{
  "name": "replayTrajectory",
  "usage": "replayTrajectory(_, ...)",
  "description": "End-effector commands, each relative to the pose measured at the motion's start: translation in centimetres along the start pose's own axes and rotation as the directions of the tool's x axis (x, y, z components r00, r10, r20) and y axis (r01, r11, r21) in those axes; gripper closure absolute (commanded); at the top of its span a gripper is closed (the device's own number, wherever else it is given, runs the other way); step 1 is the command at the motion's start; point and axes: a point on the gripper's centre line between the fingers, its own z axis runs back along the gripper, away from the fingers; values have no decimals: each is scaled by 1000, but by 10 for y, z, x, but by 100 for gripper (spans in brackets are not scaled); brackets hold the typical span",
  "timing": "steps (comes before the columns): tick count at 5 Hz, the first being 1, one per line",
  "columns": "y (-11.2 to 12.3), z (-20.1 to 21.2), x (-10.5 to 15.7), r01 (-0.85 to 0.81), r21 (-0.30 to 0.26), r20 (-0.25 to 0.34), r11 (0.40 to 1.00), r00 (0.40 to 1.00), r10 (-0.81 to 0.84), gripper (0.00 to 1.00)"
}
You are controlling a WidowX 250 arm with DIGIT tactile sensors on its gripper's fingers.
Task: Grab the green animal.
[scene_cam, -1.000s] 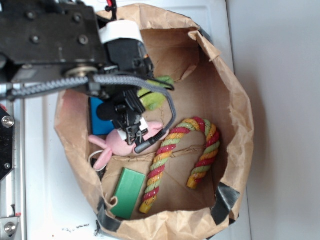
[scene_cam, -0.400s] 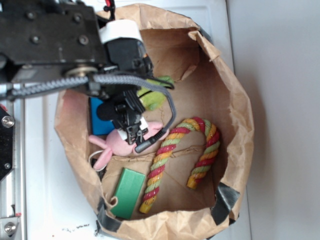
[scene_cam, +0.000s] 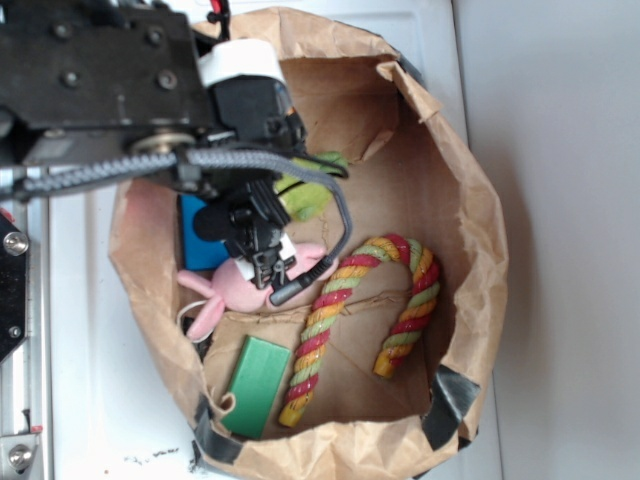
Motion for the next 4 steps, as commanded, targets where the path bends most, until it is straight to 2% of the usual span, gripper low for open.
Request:
replayTrajectory(1,-5,-3,26,-9,1,42,1000,999,9,0)
replayTrajectory(2,-4,-13,38,-14,0,77,1000,997,14,0)
replayTrajectory(4,-3,-19,44,-12,-6,105,1000,994,12,0)
